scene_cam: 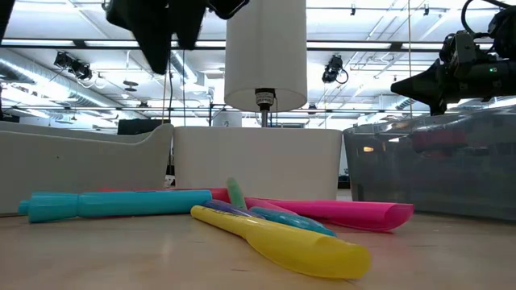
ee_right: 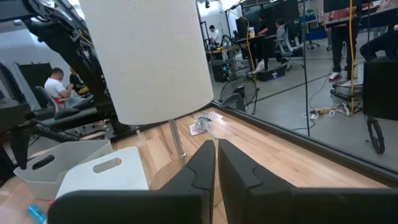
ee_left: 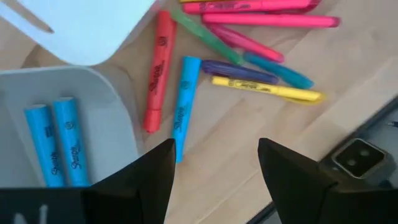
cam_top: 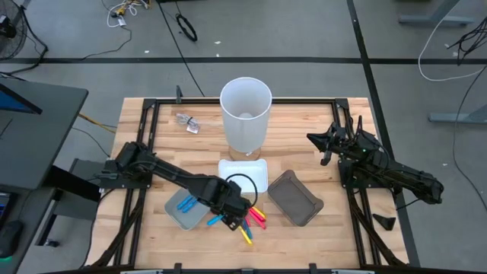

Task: Pick & Place Markers
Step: Put the blue highlighter pen in the gray bin

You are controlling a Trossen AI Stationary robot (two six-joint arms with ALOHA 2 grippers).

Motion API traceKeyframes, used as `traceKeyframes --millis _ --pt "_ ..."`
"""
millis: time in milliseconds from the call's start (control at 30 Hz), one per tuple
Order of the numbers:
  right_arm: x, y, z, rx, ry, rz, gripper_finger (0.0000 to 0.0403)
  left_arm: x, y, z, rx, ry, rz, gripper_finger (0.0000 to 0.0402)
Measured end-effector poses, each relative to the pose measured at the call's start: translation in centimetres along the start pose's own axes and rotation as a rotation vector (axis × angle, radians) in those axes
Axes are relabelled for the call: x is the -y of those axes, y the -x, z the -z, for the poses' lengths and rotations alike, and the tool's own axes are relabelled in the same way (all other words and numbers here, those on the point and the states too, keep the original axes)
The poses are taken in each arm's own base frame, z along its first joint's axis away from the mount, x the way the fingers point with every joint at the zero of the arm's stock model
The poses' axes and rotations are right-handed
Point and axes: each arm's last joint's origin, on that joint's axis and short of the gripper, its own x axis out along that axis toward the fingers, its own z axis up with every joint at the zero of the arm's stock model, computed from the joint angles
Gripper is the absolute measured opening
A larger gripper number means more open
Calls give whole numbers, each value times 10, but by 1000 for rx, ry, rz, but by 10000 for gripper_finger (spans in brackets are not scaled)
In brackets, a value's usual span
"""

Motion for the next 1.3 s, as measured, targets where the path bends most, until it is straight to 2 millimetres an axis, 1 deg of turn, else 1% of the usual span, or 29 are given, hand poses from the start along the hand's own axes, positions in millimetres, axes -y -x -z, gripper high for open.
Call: traceKeyframes --millis 233,733,900,1100,1300 --pt "0 0 0 0 0 0 24 5 -1 10 12 12 5 234" --pt "0 0 0 0 0 0 24 6 -1 11 33 15 -4 234" --pt "0 0 0 0 0 0 24 10 -19 9 35 -29 -40 234" --pt "0 0 0 0 0 -1 24 10 -29 5 49 -40 -70 234" --pt "0 0 0 0 0 0 24 13 -44 3 50 -67 -92 234"
